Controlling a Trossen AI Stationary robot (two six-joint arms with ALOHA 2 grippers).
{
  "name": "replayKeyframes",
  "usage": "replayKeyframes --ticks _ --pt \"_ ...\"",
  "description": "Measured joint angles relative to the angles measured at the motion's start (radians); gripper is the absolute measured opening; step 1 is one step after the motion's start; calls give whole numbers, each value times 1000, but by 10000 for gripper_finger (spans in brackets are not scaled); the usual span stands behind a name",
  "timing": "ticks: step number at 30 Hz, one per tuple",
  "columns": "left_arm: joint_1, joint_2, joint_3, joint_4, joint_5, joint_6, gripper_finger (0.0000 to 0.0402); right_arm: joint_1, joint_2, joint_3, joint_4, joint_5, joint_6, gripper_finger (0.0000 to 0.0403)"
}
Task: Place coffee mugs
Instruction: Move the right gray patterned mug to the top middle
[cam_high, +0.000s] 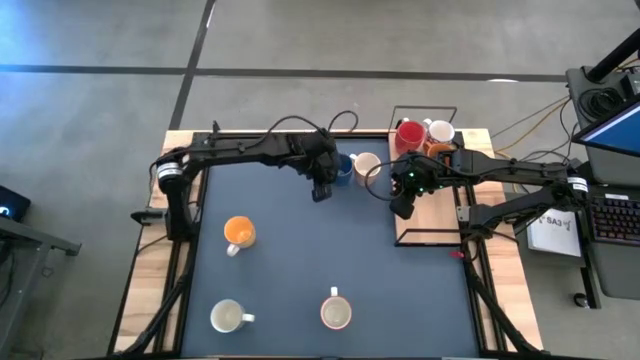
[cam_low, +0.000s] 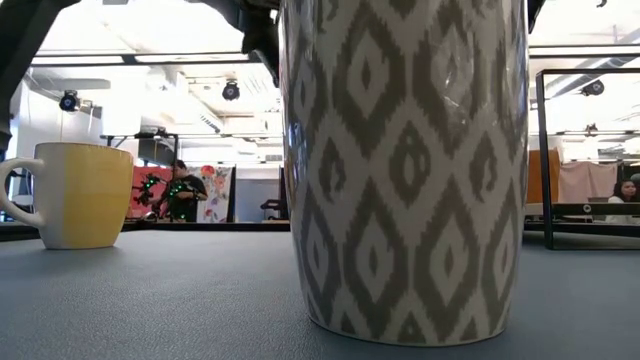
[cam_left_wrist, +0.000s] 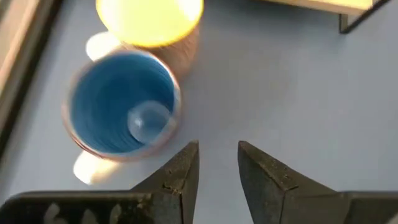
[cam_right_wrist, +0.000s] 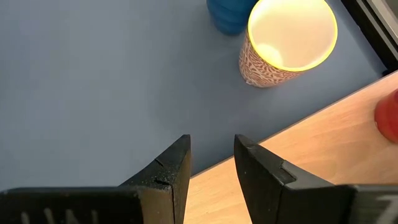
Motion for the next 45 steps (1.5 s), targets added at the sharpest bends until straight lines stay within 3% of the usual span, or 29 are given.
replayKeyframes --ticks 11,18,24,45 --pt "-263 -98 -107 -90 -134 -194 94 0 0 0 10 0 0 112" --pt "-462 -123 -125 -146 -105 -240 94 0 0 0 12 0 1 112" --pt "-600 -87 -119 -79 -101 -273 94 0 0 0 13 0 0 112" --pt "-656 20 -118 228 -16 -542 94 0 0 0 20 0 1 112"
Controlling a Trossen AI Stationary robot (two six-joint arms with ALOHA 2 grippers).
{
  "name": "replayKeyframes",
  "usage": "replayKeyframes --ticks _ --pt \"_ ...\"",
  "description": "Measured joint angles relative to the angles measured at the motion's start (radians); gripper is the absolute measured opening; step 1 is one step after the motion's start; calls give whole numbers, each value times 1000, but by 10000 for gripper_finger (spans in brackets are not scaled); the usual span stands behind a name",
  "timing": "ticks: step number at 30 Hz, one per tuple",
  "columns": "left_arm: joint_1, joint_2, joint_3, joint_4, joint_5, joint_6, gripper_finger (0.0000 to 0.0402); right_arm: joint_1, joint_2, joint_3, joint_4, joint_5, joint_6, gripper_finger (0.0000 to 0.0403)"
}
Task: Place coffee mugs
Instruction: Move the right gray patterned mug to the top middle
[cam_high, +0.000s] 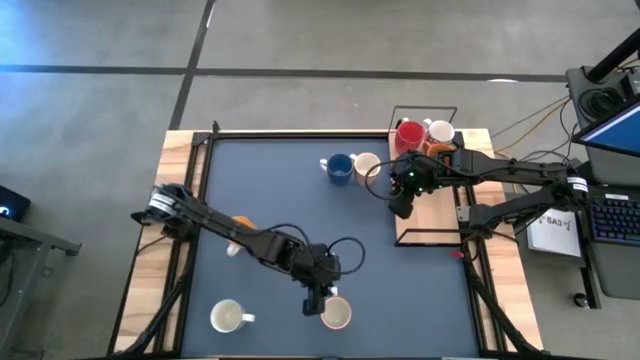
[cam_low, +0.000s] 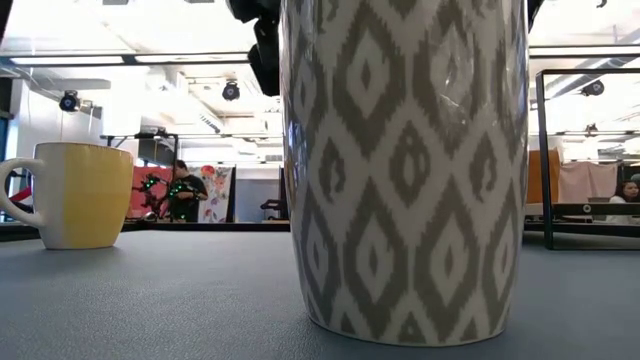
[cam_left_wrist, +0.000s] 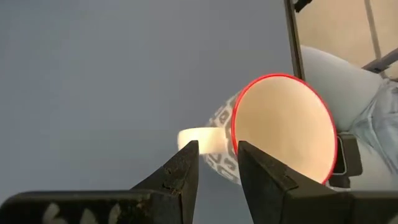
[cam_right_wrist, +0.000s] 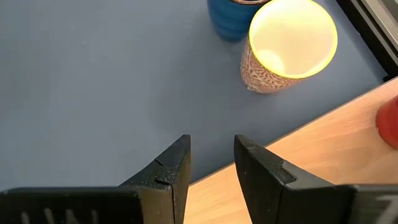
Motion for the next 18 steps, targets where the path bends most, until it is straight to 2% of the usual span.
replayKeyframes --ticks 7,18 --pt "-33 19 0 31 11 -64 94 0 0 0 5 0 0 112" --pt "-51 55 1 35 -5 -59 94 0 0 0 8 0 -1 112"
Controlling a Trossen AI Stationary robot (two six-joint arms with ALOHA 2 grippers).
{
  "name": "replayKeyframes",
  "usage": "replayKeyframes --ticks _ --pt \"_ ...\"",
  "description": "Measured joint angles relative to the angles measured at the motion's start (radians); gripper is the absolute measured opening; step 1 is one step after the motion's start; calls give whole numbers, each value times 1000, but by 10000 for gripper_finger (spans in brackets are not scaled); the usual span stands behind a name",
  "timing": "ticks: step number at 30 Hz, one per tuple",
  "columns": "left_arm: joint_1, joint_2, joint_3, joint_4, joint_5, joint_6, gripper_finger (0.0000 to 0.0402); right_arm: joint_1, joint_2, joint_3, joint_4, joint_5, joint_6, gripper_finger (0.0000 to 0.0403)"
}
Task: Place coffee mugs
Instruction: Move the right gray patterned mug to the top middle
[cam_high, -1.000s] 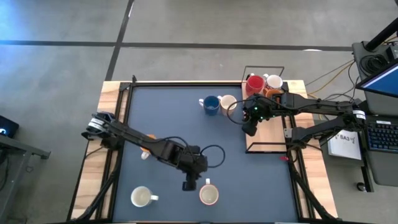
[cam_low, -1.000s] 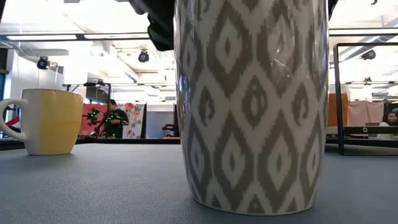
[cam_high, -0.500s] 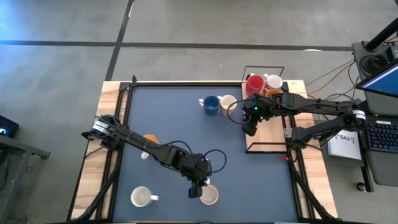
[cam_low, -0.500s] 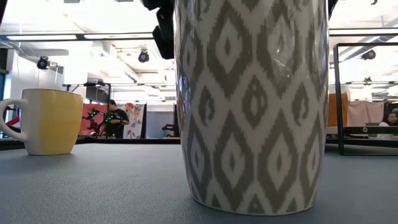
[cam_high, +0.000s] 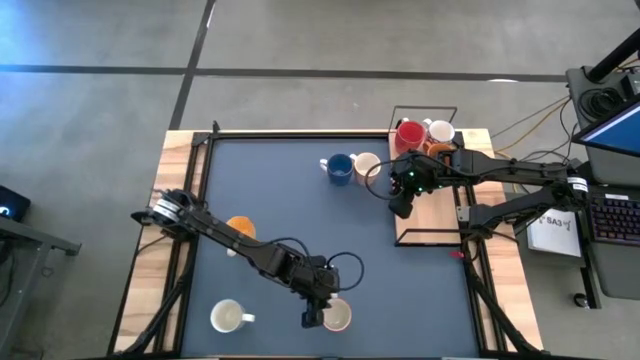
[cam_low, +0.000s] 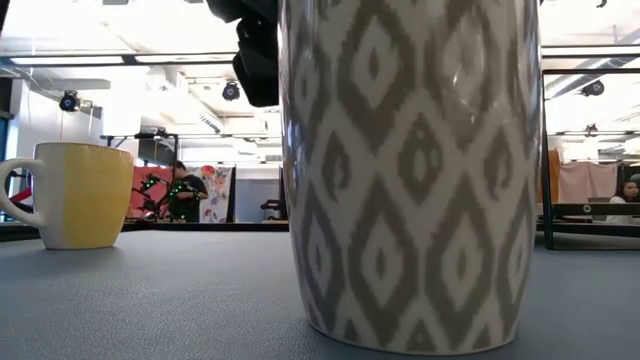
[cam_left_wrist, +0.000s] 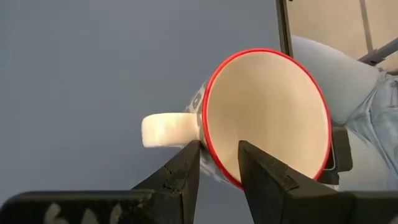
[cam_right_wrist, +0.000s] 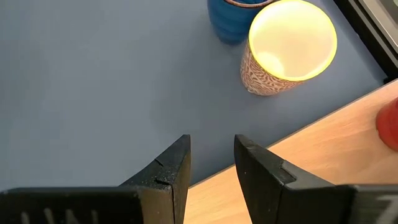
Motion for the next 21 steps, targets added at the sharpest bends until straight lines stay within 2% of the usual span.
replayKeyframes --ticks 3,7,10,15,21 --pt "3 10 2 6 -18 5 94 0 0 0 5 0 0 112" --pt "13 21 -1 -23 -95 8 89 0 0 0 18 0 0 112" --pt "28 21 -1 -32 -113 11 70 0 0 0 19 0 0 112" --pt "46 21 3 6 -102 40 13 0 0 0 21 0 0 112" --pt "58 20 27 -20 -120 90 7 0 0 0 22 0 0 112"
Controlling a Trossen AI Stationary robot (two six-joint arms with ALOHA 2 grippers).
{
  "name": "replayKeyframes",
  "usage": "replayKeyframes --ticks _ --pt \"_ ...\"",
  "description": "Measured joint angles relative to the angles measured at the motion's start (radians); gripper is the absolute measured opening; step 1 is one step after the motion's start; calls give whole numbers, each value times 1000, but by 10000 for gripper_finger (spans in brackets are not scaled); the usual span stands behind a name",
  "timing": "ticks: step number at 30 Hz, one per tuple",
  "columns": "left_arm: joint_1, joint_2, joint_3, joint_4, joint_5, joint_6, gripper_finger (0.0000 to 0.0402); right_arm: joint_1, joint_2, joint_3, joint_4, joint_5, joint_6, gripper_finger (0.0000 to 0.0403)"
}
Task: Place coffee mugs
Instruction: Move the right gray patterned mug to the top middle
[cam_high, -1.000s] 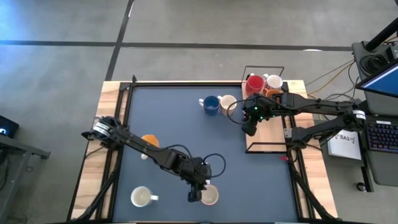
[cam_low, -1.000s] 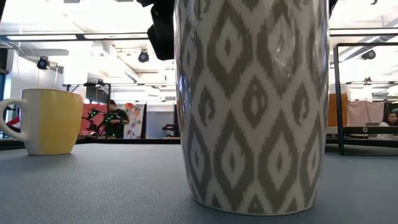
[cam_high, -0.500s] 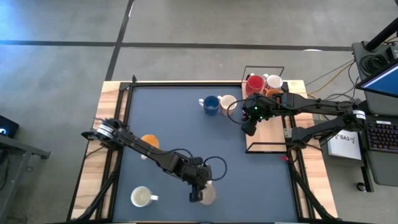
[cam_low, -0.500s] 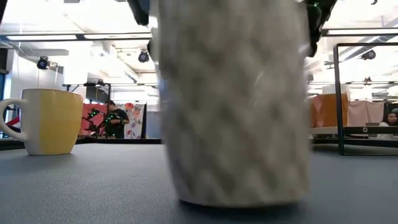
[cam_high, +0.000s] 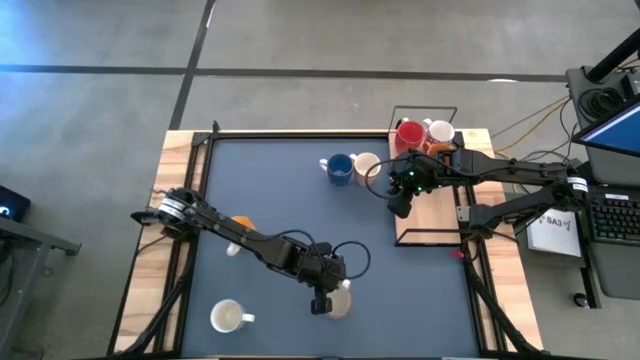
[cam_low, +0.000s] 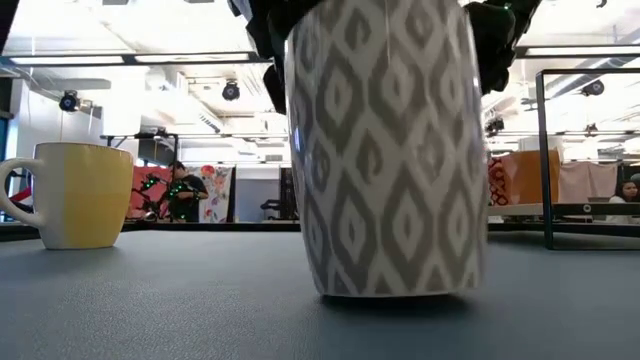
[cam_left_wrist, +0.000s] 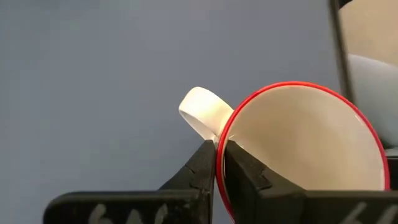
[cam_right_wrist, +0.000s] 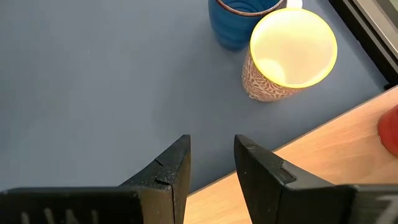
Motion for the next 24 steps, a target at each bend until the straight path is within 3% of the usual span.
replayKeyframes --ticks 5,24 --pt "47 0 18 -44 -68 56 5 0 0 0 0 0 0 112" --pt "445 0 19 95 -71 271 6 0 0 0 0 0 0 112"
